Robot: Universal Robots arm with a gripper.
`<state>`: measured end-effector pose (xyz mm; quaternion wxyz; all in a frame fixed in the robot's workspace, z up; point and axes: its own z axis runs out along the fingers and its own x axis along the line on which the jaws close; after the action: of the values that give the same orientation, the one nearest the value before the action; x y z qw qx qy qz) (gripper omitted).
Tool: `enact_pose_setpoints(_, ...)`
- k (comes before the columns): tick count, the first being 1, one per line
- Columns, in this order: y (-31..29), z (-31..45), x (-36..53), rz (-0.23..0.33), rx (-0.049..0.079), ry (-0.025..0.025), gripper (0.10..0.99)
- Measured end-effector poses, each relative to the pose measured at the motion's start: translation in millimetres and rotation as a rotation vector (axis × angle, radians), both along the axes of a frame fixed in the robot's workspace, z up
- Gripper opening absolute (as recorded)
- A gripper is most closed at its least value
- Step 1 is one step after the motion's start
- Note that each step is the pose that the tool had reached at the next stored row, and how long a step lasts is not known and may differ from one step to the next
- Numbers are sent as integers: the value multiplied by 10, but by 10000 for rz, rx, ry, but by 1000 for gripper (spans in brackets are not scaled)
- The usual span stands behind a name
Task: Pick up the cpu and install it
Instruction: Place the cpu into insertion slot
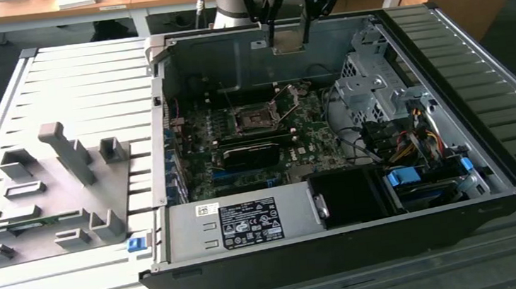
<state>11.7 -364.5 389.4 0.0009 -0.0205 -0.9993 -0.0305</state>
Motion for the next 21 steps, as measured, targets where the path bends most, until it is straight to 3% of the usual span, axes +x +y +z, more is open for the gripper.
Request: enact_pose_setpoints(21, 0, -8, -2, -640, -4, 0, 529)
